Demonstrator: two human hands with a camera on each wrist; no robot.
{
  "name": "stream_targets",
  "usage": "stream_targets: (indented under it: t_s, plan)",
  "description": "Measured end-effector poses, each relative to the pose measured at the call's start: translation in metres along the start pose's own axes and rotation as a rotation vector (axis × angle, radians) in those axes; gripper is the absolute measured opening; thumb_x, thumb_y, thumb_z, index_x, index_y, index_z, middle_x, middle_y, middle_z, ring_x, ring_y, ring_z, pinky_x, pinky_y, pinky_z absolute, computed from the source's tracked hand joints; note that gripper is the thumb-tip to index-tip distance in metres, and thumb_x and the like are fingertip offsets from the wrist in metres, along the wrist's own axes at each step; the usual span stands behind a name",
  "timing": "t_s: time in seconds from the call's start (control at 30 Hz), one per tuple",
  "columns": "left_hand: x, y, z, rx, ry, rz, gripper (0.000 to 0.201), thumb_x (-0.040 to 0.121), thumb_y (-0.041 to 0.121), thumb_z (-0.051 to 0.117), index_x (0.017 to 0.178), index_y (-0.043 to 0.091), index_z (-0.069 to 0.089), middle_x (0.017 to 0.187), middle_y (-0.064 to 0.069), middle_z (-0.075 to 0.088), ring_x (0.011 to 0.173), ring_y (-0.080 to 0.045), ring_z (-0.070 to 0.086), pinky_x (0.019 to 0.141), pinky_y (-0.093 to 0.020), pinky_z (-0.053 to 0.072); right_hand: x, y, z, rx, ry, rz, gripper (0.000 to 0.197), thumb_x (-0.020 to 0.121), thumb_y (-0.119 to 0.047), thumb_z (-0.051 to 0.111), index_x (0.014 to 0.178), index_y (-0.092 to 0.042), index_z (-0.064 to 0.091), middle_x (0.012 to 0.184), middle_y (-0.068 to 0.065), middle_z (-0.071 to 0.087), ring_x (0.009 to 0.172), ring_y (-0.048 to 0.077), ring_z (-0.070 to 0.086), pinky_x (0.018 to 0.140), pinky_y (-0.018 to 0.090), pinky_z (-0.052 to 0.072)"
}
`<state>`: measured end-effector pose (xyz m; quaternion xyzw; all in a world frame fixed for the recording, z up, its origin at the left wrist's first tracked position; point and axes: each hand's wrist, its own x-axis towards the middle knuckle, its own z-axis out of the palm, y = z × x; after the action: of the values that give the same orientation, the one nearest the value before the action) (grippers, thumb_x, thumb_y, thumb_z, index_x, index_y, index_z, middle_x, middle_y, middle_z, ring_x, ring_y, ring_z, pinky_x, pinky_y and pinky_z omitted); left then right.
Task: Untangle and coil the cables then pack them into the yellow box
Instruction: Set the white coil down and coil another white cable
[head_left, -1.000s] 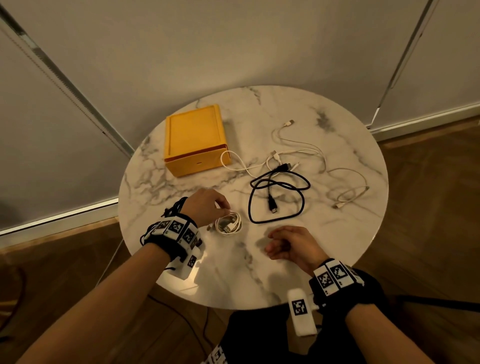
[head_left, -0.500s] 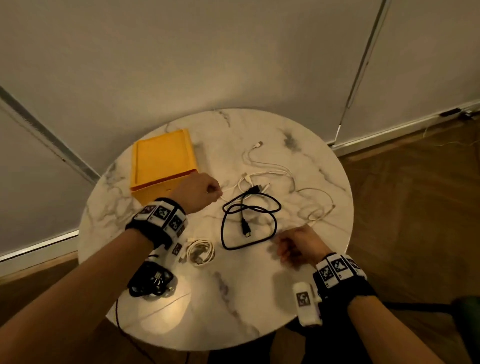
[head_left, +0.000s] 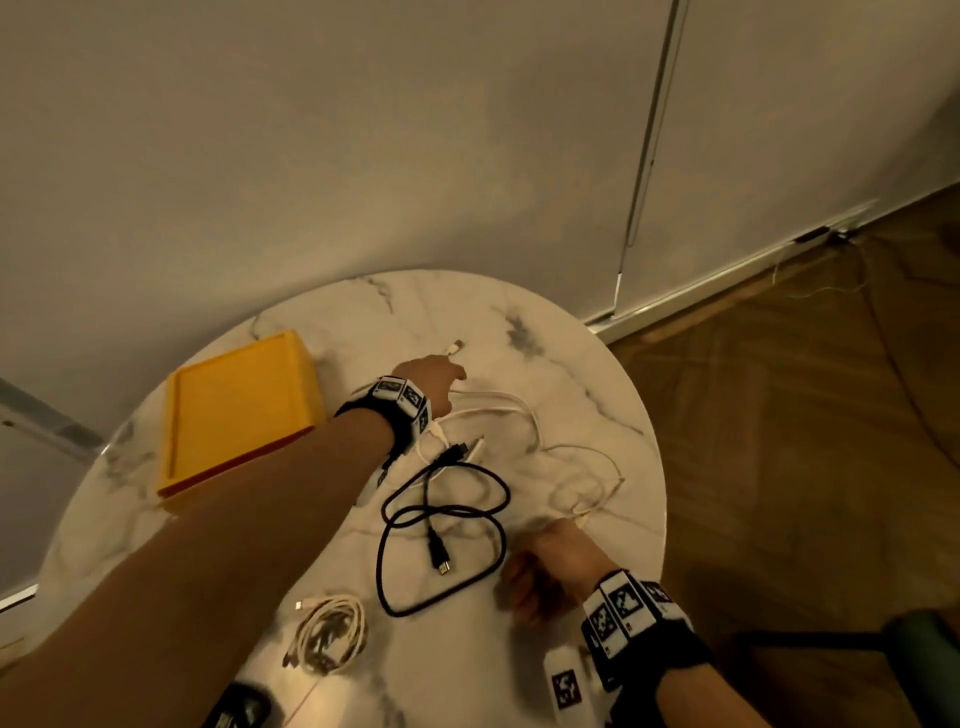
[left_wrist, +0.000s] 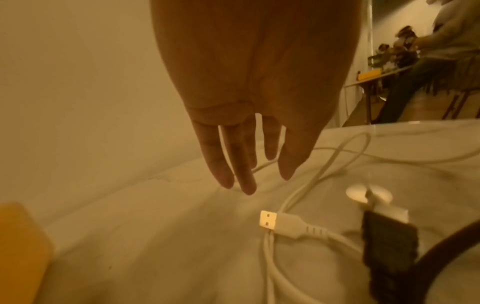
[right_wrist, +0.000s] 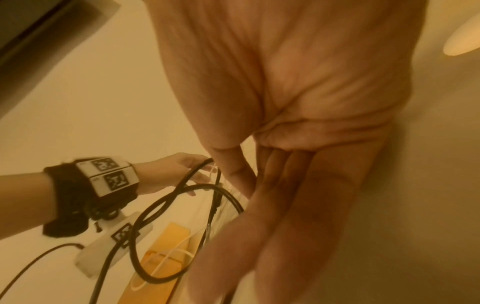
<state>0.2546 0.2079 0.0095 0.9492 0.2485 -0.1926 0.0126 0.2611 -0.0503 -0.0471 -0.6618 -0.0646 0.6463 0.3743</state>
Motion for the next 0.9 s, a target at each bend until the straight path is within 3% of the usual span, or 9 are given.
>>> stream_targets:
  t_s: [0.1,0.23,0.33,0.43,0.53,0.6,0.67,0.8,0.9]
  plan:
    - [0.004,-0.003,0.004,0.037,0.013,-0.020,0.030,0.091,0.021,0.058,0.121,0.019,0.062,0.127,-0.012,0.057,0.109,-0.031,0.058,0.089,-0.036,0.047,0.001,0.002,0.000,-0.025,0.004,-0.036,0.036,0.096,-0.011,0.041,0.072,0.005,0.061,0.056,0.019,0.065,0.039,0.028,0.059,0.038,0.028,0.049]
    - [-0.016,-0.016,-0.029,-0.192,0.385,-0.005,0.021,0.092,0.033,0.059,0.099,0.019,0.073,0.101,-0.012,0.064,0.094,-0.028,0.059,0.078,-0.033,0.043,0.002,0.002,0.001,-0.042,0.014,-0.043,0.032,0.094,-0.012,0.042,0.074,0.004,0.062,0.058,0.019,0.066,0.040,0.028,0.060,0.038,0.027,0.049]
    - [-0.056,-0.012,-0.074,-0.482,0.619,0.100,0.020,0.089,0.031,0.065,0.082,0.015,0.075,0.079,-0.003,0.072,0.079,-0.018,0.064,0.074,-0.034,0.048,-0.005,0.001,0.005,-0.021,0.038,-0.056,0.034,0.096,-0.015,0.042,0.073,0.003,0.061,0.057,0.019,0.064,0.040,0.027,0.060,0.038,0.026,0.049]
    - [-0.108,0.018,-0.107,-0.852,0.507,0.211,0.022,0.090,0.028,0.065,0.080,0.010,0.073,0.064,-0.003,0.071,0.063,-0.016,0.067,0.062,-0.027,0.051,-0.013,0.008,0.008,0.125,0.036,-0.146,0.026,0.091,-0.008,0.047,0.067,0.000,0.055,0.056,0.019,0.054,0.040,0.023,0.052,0.043,0.025,0.044]
    - [-0.154,0.049,-0.107,-0.967,0.400,0.297,0.025,0.092,0.028,0.062,0.083,0.007,0.072,0.049,-0.006,0.055,0.045,-0.019,0.046,0.046,-0.022,0.039,-0.029,0.020,0.013,0.164,0.051,-0.331,0.022,0.088,0.001,0.053,0.066,-0.001,0.058,0.056,0.020,0.060,0.048,0.027,0.057,0.047,0.030,0.046]
    - [-0.177,0.064,-0.096,-1.015,0.372,0.321,0.024,0.093,0.027,0.061,0.086,0.007,0.072,0.048,-0.002,0.040,0.047,-0.016,0.032,0.045,-0.022,0.028,-0.055,0.025,0.016,0.087,0.127,-0.539,0.021,0.092,0.004,0.051,0.075,0.002,0.063,0.059,0.015,0.066,0.050,0.024,0.060,0.052,0.031,0.051]
    - [-0.196,0.073,-0.085,-1.063,0.353,0.332,0.023,0.096,0.024,0.056,0.091,0.008,0.072,0.050,0.005,0.034,0.048,-0.011,0.028,0.046,-0.022,0.025,-0.093,0.022,0.017,0.081,0.226,-0.808,0.019,0.093,0.005,0.052,0.082,-0.002,0.066,0.065,0.011,0.068,0.057,0.019,0.062,0.060,0.029,0.052]
    - [-0.227,0.079,-0.076,-1.286,0.276,0.346,0.035,0.100,0.026,0.040,0.099,0.005,0.068,0.051,0.005,0.028,0.047,-0.009,0.020,0.044,-0.019,0.021,-0.163,-0.006,0.013,-0.067,0.508,-1.331,0.021,0.086,-0.006,0.061,0.104,-0.016,0.066,0.105,-0.003,0.066,0.099,0.018,0.062,0.080,0.029,0.051]
    - [-0.248,0.077,-0.074,-1.400,0.208,0.367,0.035,0.099,0.031,0.043,0.092,0.009,0.070,0.051,0.006,0.027,0.047,-0.009,0.018,0.044,-0.021,0.019,-0.178,-0.028,0.019,-0.311,0.493,-1.473,0.049,0.082,-0.008,0.068,0.129,-0.015,0.057,0.131,0.000,0.053,0.126,0.018,0.049,0.101,0.028,0.042]
